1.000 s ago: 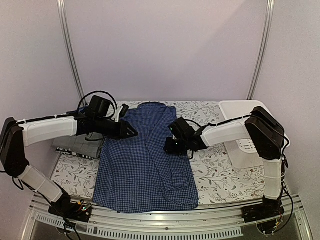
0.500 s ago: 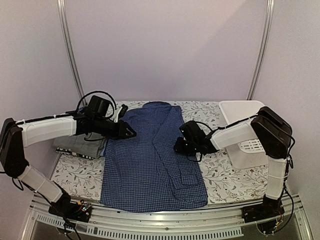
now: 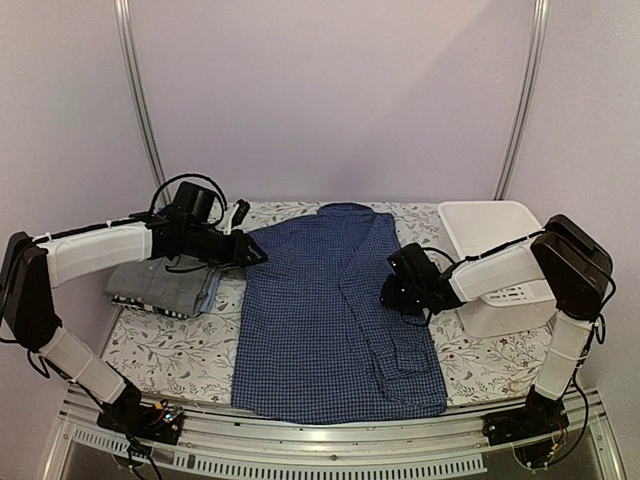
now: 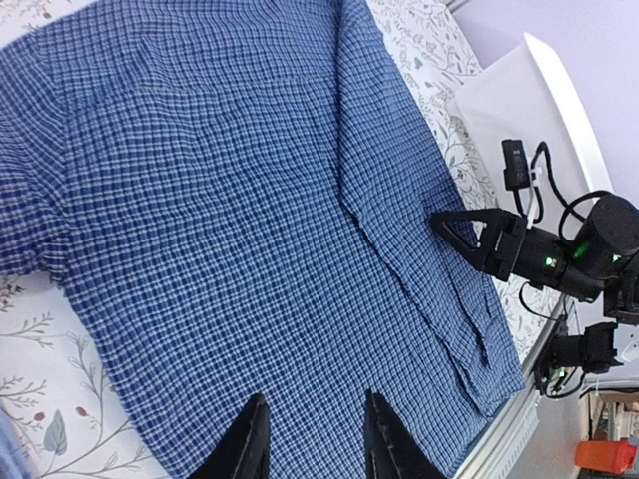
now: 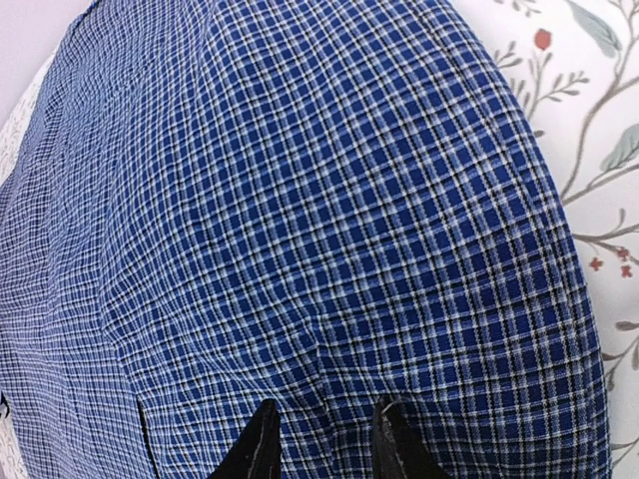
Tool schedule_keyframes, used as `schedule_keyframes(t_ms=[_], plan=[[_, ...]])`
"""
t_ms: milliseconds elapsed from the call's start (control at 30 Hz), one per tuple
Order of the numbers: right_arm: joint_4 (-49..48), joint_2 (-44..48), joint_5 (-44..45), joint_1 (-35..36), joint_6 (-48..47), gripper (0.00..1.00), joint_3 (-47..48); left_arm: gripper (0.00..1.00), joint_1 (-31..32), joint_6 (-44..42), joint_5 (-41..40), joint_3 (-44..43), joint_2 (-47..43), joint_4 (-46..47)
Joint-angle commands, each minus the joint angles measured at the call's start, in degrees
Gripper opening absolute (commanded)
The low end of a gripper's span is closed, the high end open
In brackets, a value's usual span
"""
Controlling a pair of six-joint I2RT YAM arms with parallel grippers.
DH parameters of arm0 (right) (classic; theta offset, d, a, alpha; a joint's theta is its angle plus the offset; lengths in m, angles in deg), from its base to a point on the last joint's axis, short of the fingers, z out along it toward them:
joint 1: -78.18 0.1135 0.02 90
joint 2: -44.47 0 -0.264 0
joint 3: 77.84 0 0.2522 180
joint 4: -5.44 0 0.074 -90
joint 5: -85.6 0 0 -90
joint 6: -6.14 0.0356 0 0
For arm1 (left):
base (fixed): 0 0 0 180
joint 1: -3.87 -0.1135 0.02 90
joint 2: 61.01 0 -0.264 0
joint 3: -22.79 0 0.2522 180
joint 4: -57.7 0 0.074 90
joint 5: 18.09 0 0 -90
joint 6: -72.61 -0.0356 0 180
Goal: Fold and stack the long sleeve shirts
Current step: Move the right arm to the center of the board with the 1/3-folded shirt.
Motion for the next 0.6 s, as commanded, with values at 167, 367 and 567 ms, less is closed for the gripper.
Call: schedule_keyframes(t_ms=[167,367,567], plan=[[7.9,2.83,2.99,-3.17,-1.47,0.31,-3.55,0.33,-9.35,-0.47,-4.21,-4.35,-0.64,-3.19],[8.94,2.92,0.17,-2.74,-6.83,0.38,1.88,0.35,-18.94,1.11,-6.9,-5.17,-2.58,-1.69],[12.14,3.65,0.38,-0.72,-11.57,0.47,8.2,0.41,-23.88,0.22,-13.8,-9.13,0.37,-1.51]])
